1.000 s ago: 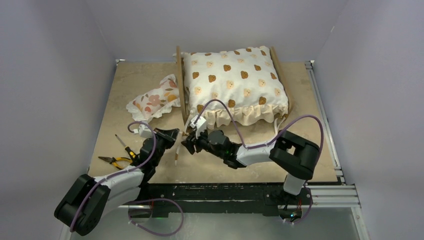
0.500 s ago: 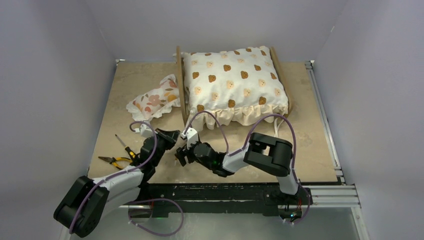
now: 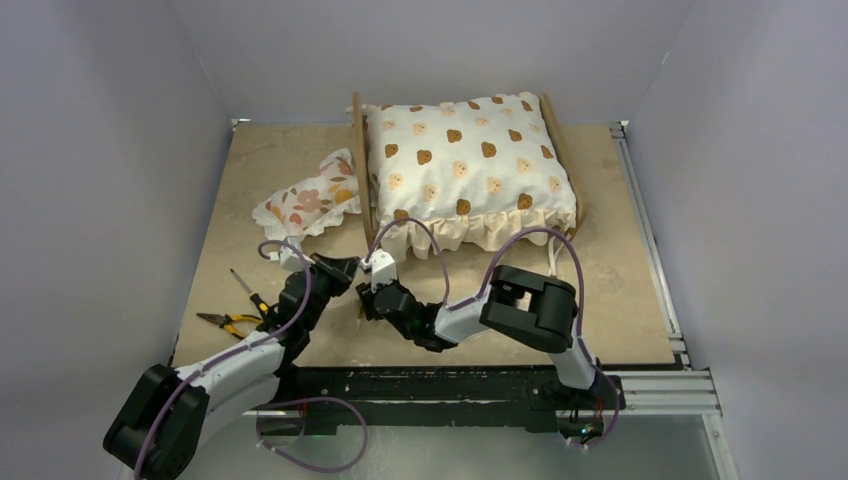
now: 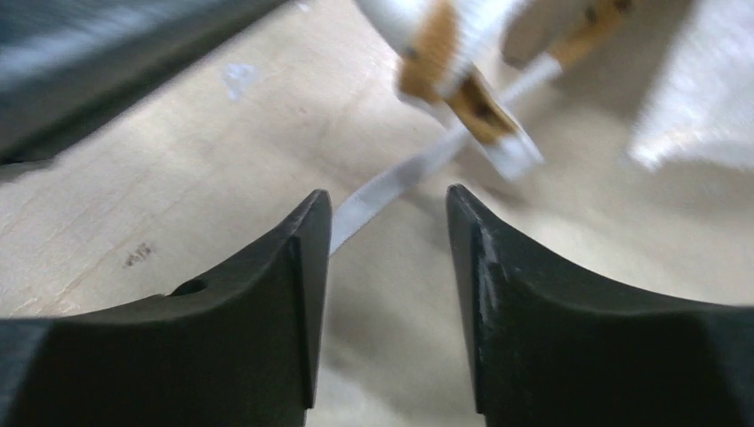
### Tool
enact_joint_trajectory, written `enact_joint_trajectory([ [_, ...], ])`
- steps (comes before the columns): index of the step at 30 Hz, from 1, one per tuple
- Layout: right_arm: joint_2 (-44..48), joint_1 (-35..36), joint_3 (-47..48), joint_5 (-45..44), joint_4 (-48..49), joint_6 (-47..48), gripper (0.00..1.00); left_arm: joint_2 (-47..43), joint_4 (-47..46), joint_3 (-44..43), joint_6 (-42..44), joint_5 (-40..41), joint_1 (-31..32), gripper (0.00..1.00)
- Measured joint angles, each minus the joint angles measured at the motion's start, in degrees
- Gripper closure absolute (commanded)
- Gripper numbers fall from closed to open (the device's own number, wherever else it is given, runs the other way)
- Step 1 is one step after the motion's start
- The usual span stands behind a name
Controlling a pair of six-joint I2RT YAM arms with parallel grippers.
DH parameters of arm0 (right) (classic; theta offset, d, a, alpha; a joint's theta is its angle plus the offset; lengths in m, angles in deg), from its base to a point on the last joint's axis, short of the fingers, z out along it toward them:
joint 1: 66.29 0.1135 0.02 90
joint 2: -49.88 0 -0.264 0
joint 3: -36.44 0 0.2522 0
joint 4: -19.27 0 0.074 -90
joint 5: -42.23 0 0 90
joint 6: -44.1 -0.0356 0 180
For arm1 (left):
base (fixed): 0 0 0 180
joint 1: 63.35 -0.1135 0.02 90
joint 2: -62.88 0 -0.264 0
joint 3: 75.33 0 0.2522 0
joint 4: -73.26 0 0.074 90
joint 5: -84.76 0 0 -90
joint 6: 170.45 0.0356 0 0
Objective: Set up the pet bed
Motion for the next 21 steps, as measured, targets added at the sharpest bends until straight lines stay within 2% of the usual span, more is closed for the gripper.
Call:
enact_joint_trajectory([
  [3, 2.91, -0.02, -0.92, -2.93, -6.29, -4.48, 0.67, -1.14, 1.84, -1.18, 1.01, 0.33, 0.0, 1.0],
  [8, 7.72, -0.11, -3.56, -7.39, -15.45, -11.93, 0.82, -3.93, 5.03, -2.71, 3.08, 1.64, 0.0, 1.0],
  [13, 9.03, -0.55, -4.72, -8.41, -17.57, -15.37, 1.0, -6.32, 7.23, -3.21, 5.2, 2.51, 0.0, 1.0],
  [21, 9.55, -0.98, -4.74, -8.37, -18.69, -16.94, 1.0, -8.11, 12.9, -6.21, 8.59, 3.52, 0.0, 1.0],
])
